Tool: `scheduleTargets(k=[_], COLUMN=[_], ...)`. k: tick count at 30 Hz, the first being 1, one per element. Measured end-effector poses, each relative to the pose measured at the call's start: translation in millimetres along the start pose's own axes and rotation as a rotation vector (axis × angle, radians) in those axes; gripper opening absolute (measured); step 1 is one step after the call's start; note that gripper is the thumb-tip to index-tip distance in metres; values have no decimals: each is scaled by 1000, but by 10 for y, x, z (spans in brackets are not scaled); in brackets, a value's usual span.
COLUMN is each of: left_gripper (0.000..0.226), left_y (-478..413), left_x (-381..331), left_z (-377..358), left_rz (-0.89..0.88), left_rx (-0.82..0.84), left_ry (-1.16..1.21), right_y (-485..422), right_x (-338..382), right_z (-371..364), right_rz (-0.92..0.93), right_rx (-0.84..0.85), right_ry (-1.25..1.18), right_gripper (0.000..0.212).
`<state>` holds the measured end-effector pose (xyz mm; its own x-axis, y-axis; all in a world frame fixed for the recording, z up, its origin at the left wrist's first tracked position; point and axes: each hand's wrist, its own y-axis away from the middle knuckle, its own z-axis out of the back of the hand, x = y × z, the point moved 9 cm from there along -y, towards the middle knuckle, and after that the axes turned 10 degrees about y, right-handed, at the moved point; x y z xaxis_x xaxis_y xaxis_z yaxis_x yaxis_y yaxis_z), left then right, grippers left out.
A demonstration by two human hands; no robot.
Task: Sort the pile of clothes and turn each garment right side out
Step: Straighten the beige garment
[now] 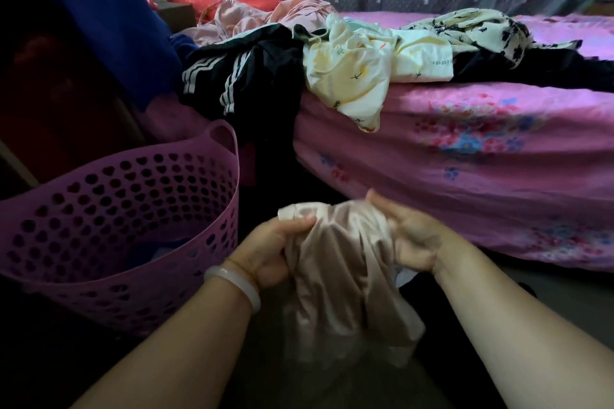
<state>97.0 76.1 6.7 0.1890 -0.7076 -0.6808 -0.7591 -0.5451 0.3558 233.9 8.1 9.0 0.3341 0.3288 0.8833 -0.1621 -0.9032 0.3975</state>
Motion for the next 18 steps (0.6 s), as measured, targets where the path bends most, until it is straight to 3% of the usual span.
scheduleTargets(k=[2,4,7,9,11,13,14,16,18], left_gripper=[29,35,33,45,68,75,72,59,53], left_y=[-25,-43,-14,31,68,99,110,177,242], left_x=[-80,-148,-335,-481,-580,-665,-697,-748,-771], left_z=[14,142,383,502,553,471,380,184,66], left_rz=[-25,-62,-152,-222,-281,-330,-330,-317,-306], left_rx=[-28,-135,-318,-430,-475,-370,-275,-117,-58], left_ry=[-51,-205,-361,-438,-405,-271,-215,-191,-204], right_y=[32,0,-16,-19,-30,-75,-72,-56,-14], right_x=[-220,-235,-10,109,163,199,249,320,302], right_z=[-42,92,241,223,123,6,-91,-271,-415], right_rz=[-116,-185,-100,-20,45,106,148,204,183], right_rx=[45,-85,-308,-360,-323,-214,-145,-36,33], right_ry=[240,293,244,301,291,226,203,256,426], right_gripper=[39,29,20,35,72,116,120,105,87])
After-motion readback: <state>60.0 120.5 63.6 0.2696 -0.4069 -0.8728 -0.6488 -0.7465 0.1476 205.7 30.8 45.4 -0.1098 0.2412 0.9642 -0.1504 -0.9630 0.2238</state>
